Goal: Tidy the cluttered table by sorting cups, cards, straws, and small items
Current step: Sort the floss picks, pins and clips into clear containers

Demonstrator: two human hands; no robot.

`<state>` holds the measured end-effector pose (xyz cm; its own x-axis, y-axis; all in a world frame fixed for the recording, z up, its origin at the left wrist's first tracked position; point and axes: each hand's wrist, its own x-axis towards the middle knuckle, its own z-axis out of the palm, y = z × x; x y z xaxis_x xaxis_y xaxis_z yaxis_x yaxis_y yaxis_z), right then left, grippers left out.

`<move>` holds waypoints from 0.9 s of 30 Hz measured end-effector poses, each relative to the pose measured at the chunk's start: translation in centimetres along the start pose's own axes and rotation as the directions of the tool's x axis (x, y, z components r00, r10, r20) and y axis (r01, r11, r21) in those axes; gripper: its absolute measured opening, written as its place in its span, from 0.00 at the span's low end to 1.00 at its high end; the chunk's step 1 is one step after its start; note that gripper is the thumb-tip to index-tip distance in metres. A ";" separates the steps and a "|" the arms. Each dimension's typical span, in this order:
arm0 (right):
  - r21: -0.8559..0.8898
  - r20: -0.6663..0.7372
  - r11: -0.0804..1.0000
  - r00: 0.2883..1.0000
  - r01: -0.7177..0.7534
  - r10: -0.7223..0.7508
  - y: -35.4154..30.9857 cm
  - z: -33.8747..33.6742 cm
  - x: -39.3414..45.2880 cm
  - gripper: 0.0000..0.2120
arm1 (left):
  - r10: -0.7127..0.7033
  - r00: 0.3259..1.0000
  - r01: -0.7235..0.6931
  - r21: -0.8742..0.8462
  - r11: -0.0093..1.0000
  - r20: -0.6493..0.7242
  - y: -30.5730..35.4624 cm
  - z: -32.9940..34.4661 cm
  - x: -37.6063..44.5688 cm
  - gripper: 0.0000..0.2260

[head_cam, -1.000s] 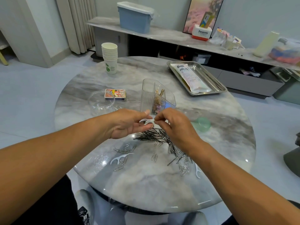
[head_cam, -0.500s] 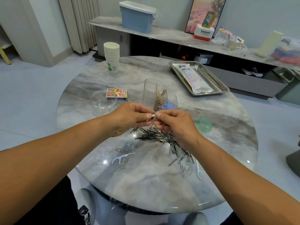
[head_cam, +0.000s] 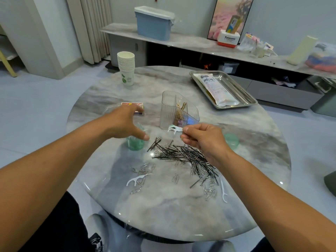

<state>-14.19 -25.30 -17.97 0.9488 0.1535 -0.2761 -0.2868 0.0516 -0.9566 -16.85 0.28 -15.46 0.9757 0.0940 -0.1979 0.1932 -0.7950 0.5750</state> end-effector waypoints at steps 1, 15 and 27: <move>-0.005 0.002 1.000 1.000 -0.002 0.002 0.0 0.1 0.0 0.01 | -0.029 0.997 0.028 0.026 0.999 0.065 -0.3 0.5 0.0 0.48; 0.036 0.204 0.999 0.979 0.010 -0.017 -1.6 0.6 -1.0 0.02 | 0.124 0.935 0.020 -0.399 0.917 0.333 -0.4 1.9 -0.1 0.24; -0.299 0.281 0.952 0.959 0.061 0.027 -0.6 0.5 -0.9 0.03 | 0.233 0.869 -0.019 -0.439 0.898 0.437 0.4 2.8 -0.4 0.25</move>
<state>-14.92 -24.96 -17.09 0.8653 0.4259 -0.2642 -0.1755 -0.2363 -0.9557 -17.46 -1.73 -17.33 0.8474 -0.3654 -0.3852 0.2000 -0.4524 0.8691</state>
